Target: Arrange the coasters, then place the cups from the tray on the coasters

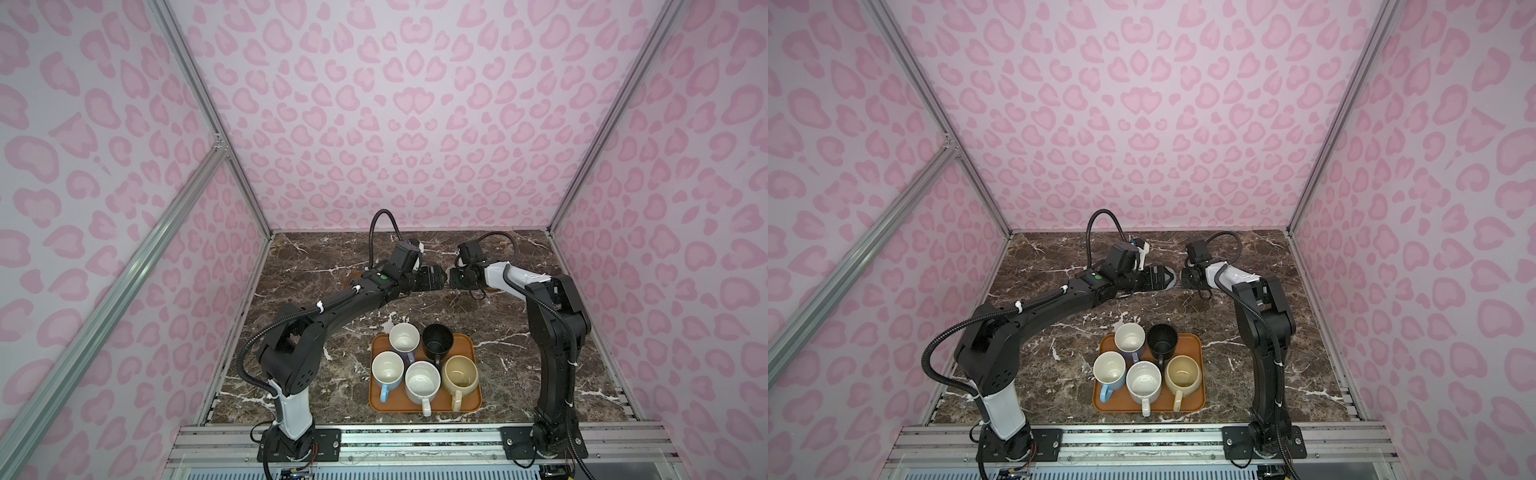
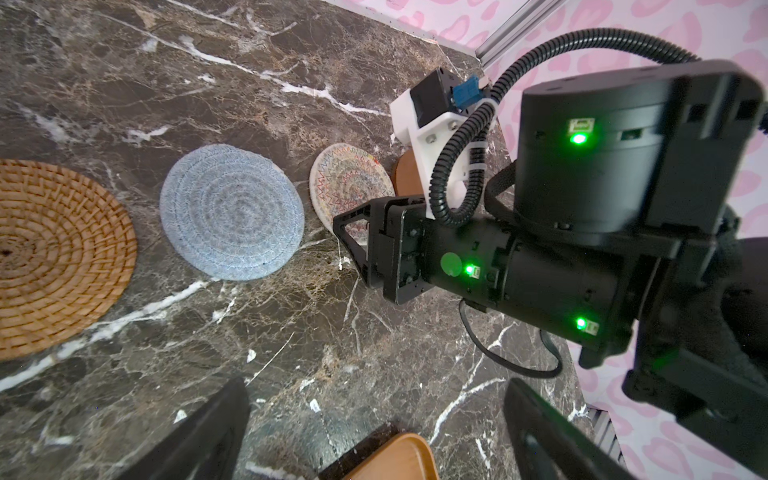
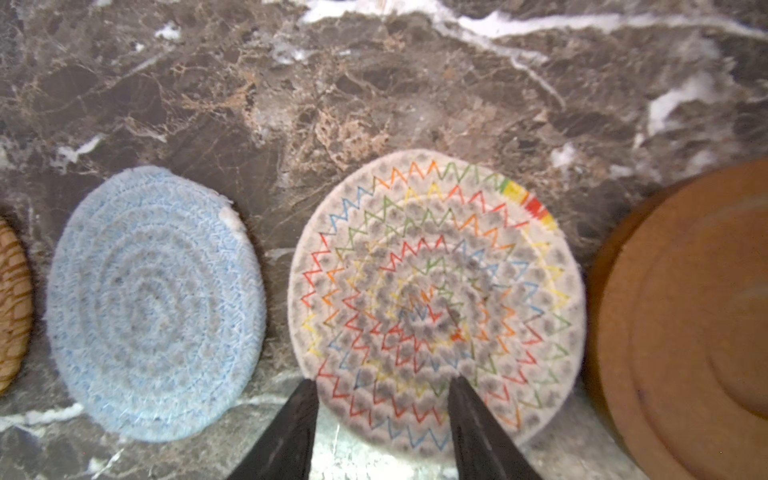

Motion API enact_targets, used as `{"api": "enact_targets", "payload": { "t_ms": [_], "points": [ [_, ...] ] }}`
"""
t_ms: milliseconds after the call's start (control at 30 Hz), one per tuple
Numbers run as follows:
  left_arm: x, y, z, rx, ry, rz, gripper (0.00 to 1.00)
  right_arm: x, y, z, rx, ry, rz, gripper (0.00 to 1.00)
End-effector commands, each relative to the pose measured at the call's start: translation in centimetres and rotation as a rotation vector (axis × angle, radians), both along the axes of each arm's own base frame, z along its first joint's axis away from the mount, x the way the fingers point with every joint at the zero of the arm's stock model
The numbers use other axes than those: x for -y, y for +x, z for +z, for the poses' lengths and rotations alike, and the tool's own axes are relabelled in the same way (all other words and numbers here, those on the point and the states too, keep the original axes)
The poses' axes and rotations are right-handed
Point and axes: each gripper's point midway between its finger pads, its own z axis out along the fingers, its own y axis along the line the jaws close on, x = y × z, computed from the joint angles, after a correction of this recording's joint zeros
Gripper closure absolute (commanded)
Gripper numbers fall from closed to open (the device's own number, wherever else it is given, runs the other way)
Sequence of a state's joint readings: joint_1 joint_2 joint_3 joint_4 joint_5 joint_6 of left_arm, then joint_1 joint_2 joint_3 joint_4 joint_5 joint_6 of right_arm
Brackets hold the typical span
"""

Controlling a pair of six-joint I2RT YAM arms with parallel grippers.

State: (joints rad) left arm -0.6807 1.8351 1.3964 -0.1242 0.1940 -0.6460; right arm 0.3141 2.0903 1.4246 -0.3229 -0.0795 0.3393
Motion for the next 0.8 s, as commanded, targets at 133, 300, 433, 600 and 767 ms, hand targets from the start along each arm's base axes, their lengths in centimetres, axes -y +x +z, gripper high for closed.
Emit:
{"api": "enact_targets", "payload": {
  "t_ms": [133,300,433,600,767],
  "points": [
    [0.2,0.3,1.1,0.026,-0.030,0.001,0.03,1.0,-5.2,-2.6,-0.196,-0.036,-0.002,0.47],
    [0.1,0.3,1.0,0.028,-0.027,0.004,0.03,0.7,-4.6,-1.6,-0.169,-0.032,0.015,0.47],
    [0.2,0.3,0.9,0.028,-0.025,0.005,0.03,0.4,-3.5,-1.6,-0.165,-0.025,0.028,0.46],
    [0.1,0.4,0.9,0.030,-0.016,0.008,0.03,-0.7,-2.0,-0.6,-0.134,-0.002,0.043,0.45],
    [-0.4,0.3,1.5,0.047,-0.018,0.021,0.03,-0.7,-1.7,1.4,-0.090,0.010,0.040,0.42]
  ]
}}
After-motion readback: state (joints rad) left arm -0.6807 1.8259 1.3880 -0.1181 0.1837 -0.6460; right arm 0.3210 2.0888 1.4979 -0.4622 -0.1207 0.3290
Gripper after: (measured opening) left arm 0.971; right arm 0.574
